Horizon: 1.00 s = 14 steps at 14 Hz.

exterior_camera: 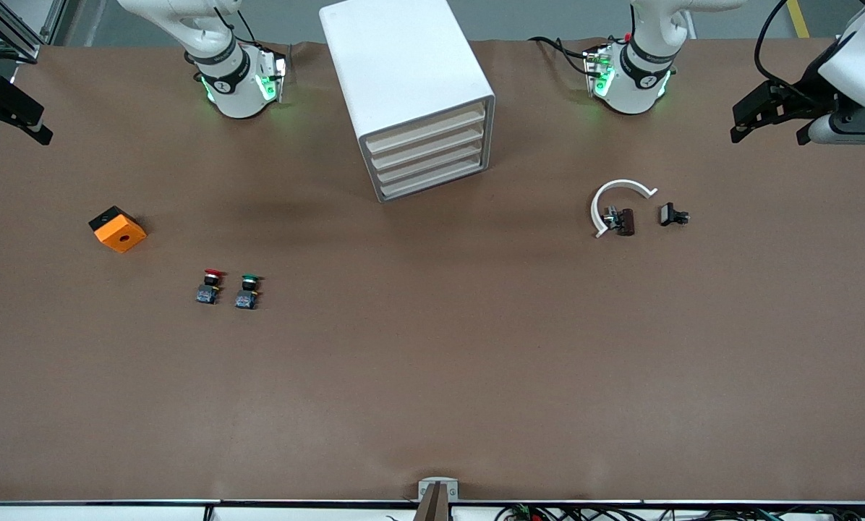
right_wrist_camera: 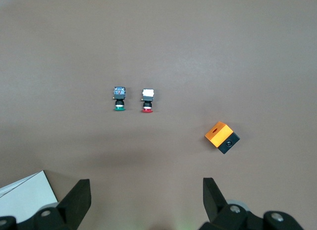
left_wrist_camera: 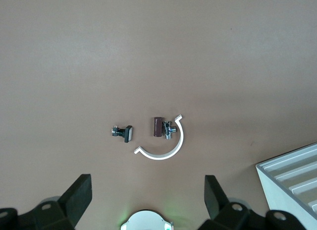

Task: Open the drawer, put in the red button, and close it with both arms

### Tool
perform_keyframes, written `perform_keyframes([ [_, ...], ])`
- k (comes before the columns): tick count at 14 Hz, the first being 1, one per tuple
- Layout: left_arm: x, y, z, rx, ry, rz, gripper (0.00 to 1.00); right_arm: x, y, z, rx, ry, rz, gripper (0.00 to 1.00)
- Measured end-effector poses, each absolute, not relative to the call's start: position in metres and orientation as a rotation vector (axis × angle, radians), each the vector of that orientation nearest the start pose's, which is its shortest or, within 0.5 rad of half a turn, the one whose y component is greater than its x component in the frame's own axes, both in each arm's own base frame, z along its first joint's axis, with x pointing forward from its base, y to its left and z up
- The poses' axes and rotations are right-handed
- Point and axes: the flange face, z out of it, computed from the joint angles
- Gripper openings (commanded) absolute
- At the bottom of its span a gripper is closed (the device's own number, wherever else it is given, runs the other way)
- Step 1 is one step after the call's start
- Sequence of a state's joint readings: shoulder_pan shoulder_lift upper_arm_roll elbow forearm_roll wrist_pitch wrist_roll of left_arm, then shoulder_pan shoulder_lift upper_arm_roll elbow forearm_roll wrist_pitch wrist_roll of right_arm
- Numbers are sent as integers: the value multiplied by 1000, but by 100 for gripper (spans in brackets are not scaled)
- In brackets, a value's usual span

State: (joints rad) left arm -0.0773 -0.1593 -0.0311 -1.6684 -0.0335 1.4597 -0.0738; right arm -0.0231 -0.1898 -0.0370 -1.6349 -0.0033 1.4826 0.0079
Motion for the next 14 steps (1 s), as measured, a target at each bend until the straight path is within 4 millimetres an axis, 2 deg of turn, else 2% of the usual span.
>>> perform_keyframes([
  [10, 493, -58, 645, -3162, 54, 109, 100, 483, -32, 686, -3136, 107, -67, 100],
  [12, 498, -58, 632, -3158, 54, 161, 100, 484, -32, 688, -3136, 107, -76, 100],
  [14, 511, -59, 606, -3149, 53, 242, 100, 484, -32, 688, -3136, 107, -81, 100],
])
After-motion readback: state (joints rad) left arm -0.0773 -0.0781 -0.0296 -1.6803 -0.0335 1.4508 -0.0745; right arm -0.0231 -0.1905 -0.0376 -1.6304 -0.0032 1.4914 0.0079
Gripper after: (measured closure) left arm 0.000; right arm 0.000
